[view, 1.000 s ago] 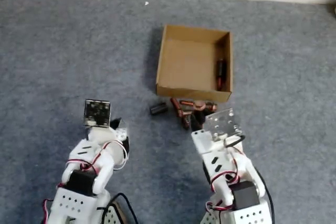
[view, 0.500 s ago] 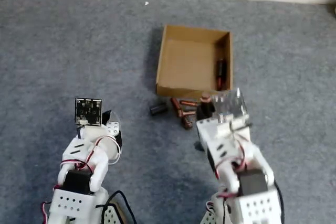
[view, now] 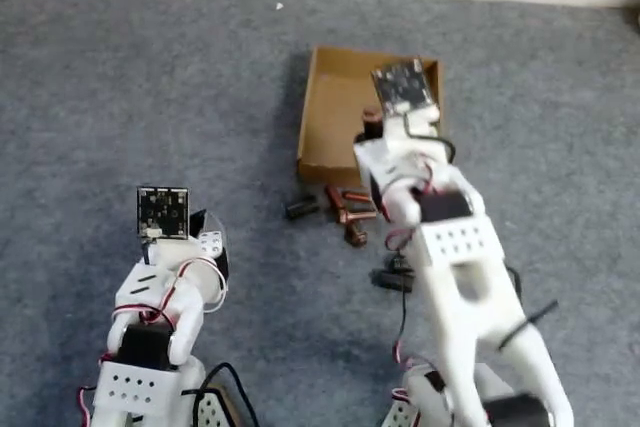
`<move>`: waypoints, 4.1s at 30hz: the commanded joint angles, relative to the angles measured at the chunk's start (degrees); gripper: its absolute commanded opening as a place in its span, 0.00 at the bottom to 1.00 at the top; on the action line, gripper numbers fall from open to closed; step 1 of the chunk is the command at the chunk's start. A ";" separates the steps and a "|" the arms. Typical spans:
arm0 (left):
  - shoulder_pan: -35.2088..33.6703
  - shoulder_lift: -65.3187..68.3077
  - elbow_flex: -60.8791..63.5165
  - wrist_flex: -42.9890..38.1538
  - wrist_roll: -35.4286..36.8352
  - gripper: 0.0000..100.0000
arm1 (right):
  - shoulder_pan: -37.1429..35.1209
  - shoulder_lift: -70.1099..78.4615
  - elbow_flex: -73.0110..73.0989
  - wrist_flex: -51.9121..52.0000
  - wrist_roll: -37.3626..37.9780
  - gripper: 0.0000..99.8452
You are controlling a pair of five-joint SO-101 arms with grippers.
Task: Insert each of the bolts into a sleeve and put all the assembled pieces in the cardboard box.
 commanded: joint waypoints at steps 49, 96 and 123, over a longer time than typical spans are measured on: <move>-9.80 -0.40 1.54 -3.78 -0.88 0.01 | -18.59 6.20 -18.07 26.77 -36.22 0.12; -9.63 -0.40 1.54 -3.78 -0.88 0.01 | -20.70 52.62 -48.04 44.00 -62.24 0.12; -9.71 -0.40 1.54 -3.78 -0.88 0.01 | -19.74 49.71 -51.65 50.86 -48.44 0.00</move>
